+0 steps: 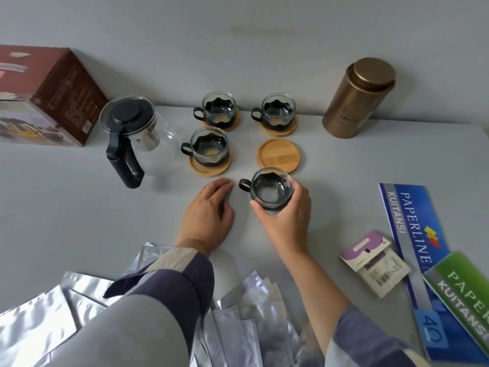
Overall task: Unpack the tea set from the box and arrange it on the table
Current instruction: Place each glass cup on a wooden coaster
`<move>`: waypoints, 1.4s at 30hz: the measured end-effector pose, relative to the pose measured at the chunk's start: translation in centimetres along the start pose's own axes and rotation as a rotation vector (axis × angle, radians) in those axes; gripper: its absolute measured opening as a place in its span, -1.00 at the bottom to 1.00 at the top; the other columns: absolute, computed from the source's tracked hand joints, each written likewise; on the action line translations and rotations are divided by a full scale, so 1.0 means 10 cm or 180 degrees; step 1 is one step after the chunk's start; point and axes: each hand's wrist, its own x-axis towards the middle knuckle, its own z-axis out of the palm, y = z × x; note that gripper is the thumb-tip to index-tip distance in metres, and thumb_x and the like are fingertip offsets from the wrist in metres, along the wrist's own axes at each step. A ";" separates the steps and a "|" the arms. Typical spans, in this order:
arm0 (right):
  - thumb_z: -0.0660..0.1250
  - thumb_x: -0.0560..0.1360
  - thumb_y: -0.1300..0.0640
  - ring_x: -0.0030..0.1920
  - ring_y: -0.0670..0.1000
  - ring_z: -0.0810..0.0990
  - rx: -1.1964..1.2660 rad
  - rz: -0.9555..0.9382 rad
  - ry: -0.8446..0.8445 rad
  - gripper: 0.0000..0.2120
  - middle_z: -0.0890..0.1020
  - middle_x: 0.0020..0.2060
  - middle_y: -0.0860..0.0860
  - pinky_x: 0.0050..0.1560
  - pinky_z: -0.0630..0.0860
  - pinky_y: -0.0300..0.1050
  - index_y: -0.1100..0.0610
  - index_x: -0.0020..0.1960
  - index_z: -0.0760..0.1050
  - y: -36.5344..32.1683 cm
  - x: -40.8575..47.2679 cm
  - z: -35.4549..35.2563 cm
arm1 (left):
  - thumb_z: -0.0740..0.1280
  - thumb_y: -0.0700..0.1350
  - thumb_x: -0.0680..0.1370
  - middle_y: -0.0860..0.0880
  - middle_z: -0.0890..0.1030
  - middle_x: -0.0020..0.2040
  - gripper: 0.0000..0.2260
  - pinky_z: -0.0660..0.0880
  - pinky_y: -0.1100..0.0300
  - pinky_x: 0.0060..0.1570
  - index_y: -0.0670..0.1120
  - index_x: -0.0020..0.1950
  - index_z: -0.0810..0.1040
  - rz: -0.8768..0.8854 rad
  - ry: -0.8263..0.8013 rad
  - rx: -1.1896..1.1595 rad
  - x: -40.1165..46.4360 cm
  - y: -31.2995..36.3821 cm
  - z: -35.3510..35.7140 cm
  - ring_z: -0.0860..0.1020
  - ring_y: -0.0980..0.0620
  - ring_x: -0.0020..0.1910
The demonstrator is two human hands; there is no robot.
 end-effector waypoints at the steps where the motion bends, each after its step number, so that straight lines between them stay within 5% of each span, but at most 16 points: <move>1: 0.55 0.16 -0.08 0.10 0.17 0.51 -0.0007 0.0003 -0.0006 -0.27 0.56 0.07 0.12 0.15 0.46 0.05 0.26 0.20 0.44 0.01 0.00 0.00 | 0.29 -0.19 0.50 0.02 0.50 0.30 -0.62 0.24 0.34 0.31 -0.08 0.32 0.52 0.0000 0.0001 -0.0005 0.00 0.00 0.00 0.46 0.06 0.26; 10: 0.59 0.20 0.02 0.18 0.14 0.42 0.0211 0.0062 -0.0132 -0.26 0.52 0.14 0.12 0.22 0.42 0.10 0.24 0.26 0.39 -0.15 0.43 -0.15 | 0.27 -0.17 0.50 0.01 0.51 0.30 -0.63 0.32 0.22 0.33 -0.08 0.32 0.52 0.0008 -0.0010 -0.0048 0.00 0.01 0.00 0.46 0.03 0.29; 24: 0.55 0.23 -0.08 0.28 0.13 0.35 -0.0076 0.0314 -0.0194 -0.28 0.50 0.23 0.02 0.21 0.35 -0.02 0.12 0.29 0.39 -0.02 0.94 0.13 | 0.28 -0.18 0.49 0.01 0.52 0.28 -0.63 0.25 0.32 0.32 -0.09 0.30 0.53 0.0015 0.0015 -0.0064 0.00 0.01 -0.01 0.46 0.05 0.28; 30: 0.57 0.17 -0.16 0.35 0.17 0.29 -0.0403 0.0310 -0.0314 0.01 0.38 0.37 0.05 0.31 0.26 0.06 0.11 0.47 0.18 0.00 0.86 0.16 | 0.29 -0.19 0.49 0.00 0.52 0.29 -0.62 0.26 0.31 0.32 -0.09 0.31 0.53 0.0022 -0.0007 -0.0064 0.00 0.02 -0.02 0.46 0.05 0.28; 42: 0.52 0.21 -0.22 0.40 0.18 0.24 -0.0728 0.0310 -0.0385 0.04 0.33 0.41 0.06 0.35 0.17 0.09 0.14 0.50 0.11 0.02 0.54 0.14 | 0.28 -0.19 0.49 -0.01 0.52 0.28 -0.63 0.29 0.26 0.33 -0.10 0.30 0.53 0.0056 0.0050 -0.0131 0.00 0.01 0.00 0.47 0.03 0.27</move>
